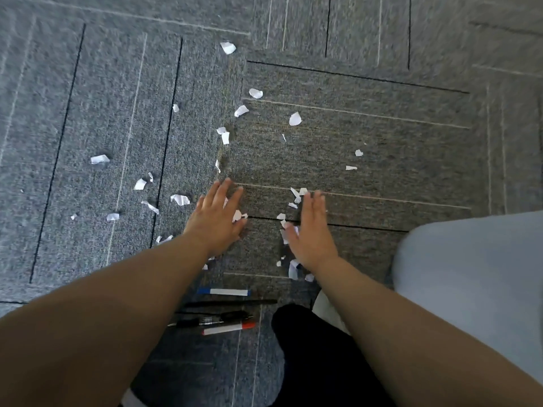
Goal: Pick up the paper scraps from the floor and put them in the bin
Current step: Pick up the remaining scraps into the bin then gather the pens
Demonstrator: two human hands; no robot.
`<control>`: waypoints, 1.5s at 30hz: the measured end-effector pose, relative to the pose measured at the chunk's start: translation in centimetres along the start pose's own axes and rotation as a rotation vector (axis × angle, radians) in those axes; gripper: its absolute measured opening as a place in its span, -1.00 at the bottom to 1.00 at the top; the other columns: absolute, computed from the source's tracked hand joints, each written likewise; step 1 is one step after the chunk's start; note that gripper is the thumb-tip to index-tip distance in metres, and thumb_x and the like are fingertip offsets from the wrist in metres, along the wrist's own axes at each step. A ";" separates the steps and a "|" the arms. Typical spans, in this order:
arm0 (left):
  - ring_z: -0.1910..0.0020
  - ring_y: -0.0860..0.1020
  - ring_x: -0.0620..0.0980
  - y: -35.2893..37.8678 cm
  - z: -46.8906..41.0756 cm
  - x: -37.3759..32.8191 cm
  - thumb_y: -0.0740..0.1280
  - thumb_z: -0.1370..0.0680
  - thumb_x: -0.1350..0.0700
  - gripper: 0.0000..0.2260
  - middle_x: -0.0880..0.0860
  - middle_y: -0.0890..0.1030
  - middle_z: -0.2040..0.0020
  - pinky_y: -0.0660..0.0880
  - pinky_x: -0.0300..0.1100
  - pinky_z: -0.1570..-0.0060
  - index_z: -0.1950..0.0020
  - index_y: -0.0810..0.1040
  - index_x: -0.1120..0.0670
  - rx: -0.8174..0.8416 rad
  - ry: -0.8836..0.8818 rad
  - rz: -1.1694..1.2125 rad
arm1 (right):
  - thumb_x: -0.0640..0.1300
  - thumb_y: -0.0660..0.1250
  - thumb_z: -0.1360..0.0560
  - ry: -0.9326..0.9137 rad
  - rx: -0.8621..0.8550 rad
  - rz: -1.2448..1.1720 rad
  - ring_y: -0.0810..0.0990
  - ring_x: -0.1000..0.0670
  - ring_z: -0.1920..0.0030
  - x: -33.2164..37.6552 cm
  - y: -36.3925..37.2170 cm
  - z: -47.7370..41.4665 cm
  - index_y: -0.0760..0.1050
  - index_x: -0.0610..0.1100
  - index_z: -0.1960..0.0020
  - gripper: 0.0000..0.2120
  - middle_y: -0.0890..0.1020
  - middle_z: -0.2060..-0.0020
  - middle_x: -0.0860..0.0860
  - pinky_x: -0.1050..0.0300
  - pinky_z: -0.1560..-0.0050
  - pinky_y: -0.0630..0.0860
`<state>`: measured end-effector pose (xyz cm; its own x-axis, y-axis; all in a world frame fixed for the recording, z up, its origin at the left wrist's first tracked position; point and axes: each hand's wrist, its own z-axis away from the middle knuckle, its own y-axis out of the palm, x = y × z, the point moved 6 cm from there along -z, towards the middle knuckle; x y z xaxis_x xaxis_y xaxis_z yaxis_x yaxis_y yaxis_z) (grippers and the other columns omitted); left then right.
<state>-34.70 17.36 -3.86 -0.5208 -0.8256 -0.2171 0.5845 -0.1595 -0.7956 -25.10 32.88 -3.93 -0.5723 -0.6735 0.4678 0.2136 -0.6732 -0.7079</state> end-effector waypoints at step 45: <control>-0.41 -0.37 0.19 -10.4 -11.7 8.8 -0.01 -0.57 -0.18 -0.35 0.10 -0.42 -0.43 -0.27 0.12 -0.34 -0.45 -0.35 0.01 -0.142 -0.196 -0.001 | 0.02 0.08 -0.60 -0.157 -0.029 0.276 -0.16 -0.06 -0.50 5.7 -8.1 -16.3 -0.10 -0.14 -0.51 -0.40 -0.10 -0.51 -0.06 0.08 -0.46 -0.16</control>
<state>-52.67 18.07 -4.12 -0.3822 -0.9171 -0.1136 0.4836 -0.0937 -0.8702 -42.99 39.40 -4.14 -0.3657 -0.8701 0.3304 0.3200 -0.4509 -0.8333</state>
